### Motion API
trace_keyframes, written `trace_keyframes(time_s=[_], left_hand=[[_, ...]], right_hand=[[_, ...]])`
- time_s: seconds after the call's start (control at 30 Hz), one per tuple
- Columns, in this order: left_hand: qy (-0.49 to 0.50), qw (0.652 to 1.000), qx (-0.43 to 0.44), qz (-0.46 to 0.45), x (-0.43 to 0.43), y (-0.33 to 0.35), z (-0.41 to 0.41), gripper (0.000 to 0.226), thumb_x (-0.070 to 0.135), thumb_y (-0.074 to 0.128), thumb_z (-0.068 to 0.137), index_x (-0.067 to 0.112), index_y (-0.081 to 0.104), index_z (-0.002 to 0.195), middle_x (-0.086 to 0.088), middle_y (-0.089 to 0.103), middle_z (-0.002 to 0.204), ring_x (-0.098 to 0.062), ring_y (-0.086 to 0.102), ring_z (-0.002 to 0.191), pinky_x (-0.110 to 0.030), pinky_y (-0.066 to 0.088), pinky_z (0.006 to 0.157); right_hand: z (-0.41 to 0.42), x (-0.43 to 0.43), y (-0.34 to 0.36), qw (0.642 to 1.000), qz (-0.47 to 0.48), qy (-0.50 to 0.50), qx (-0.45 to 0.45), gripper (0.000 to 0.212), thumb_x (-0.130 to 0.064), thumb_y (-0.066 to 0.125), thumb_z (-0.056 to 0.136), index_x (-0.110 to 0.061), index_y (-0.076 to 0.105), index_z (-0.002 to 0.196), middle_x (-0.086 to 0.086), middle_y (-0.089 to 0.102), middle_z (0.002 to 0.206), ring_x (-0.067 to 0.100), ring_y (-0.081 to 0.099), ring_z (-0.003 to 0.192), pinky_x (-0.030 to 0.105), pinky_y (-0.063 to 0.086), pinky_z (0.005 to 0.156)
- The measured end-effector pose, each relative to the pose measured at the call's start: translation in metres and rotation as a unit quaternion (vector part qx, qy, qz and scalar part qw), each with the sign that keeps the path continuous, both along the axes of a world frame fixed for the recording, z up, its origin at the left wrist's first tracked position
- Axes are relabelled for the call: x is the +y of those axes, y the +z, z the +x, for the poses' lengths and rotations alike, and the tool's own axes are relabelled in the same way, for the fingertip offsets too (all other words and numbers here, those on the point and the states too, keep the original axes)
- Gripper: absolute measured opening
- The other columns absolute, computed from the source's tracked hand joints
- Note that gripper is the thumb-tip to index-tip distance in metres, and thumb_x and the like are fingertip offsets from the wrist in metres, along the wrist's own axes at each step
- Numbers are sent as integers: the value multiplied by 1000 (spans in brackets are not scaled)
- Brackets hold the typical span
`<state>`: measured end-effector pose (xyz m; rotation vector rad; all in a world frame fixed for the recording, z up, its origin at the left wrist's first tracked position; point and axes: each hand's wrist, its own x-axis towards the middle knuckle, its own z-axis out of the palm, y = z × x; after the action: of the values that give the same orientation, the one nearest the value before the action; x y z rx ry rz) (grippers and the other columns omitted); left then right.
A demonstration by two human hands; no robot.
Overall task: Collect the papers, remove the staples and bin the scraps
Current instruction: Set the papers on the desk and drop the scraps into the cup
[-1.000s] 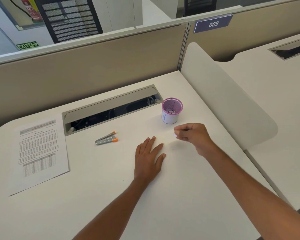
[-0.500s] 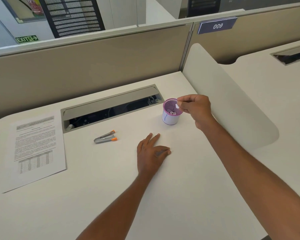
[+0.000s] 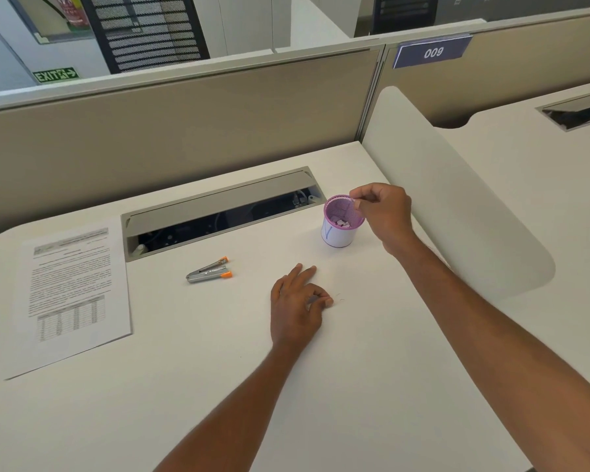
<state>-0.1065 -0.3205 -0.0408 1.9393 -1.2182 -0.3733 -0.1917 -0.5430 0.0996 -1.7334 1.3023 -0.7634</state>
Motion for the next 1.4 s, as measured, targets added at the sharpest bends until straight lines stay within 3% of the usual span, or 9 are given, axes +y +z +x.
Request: trace_keyframes(time_s=[0.27,0.47,0.77,0.87,0.93,1.03,1.2,1.3,1.4], left_hand=[[4,1000,11,3,0,2,-1,8,22,77,92,30,79,89,9,64,155,-15,38,161,-41,25,130],[0,1000,10,4,0,4,-2,9,26,73,94,31,79,90,7,64,156,-16,39,161,-43,26,130],[2,1000,12,7,1,5,-2,8,23,76,94,29,79,90,8,64,155,-15,39,161,-43,27,130],[4,1000,11,9,1,6,-2,9,23,75,94,30,79,90,8,64,155,-14,39,161,-42,27,130],[6,1000,14,12,2,7,-2,9,22,76,94,29,79,90,9,64,155,-13,39,160,-41,26,130],[10,1000,21,11,0,6,-1,11,19,77,93,29,80,89,10,66,153,-11,40,159,-39,27,129],[36,996,77,-9,-3,7,4,10,17,79,86,26,81,84,7,75,141,-11,50,153,-38,36,124],[49,986,158,-25,-5,11,7,5,23,79,85,26,81,81,5,80,131,-9,53,149,-36,41,120],[67,961,267,2,-9,24,9,9,22,83,91,22,80,82,8,81,123,-1,53,144,-31,41,118]], right_hand=[[-3,4,0,995,-74,45,46,27,5,70,89,-13,85,102,1,83,99,17,77,94,27,62,86],[-2,7,1,991,-103,61,56,45,15,52,87,-9,84,106,5,83,101,14,76,95,15,57,88],[-8,10,5,995,-74,55,34,35,7,65,91,-13,83,113,0,83,102,9,77,92,11,58,86],[-8,12,5,993,-90,61,35,34,8,66,88,-14,84,108,0,81,96,12,75,88,19,61,87],[-9,14,6,992,-95,69,39,34,5,74,86,-15,83,112,-1,77,102,12,72,88,27,63,87],[-13,19,6,987,-102,99,77,47,-8,89,81,-21,77,124,-4,69,120,13,69,91,19,55,82],[-36,58,-15,987,-91,124,46,17,-9,84,87,-18,84,102,-3,72,96,6,64,78,10,48,75],[-64,82,-49,971,-86,187,123,10,-9,81,90,-17,85,96,-1,74,93,5,66,78,23,53,80],[-81,95,-77,927,-81,262,257,17,-18,75,95,-20,83,111,3,71,102,25,71,97,41,56,86]])
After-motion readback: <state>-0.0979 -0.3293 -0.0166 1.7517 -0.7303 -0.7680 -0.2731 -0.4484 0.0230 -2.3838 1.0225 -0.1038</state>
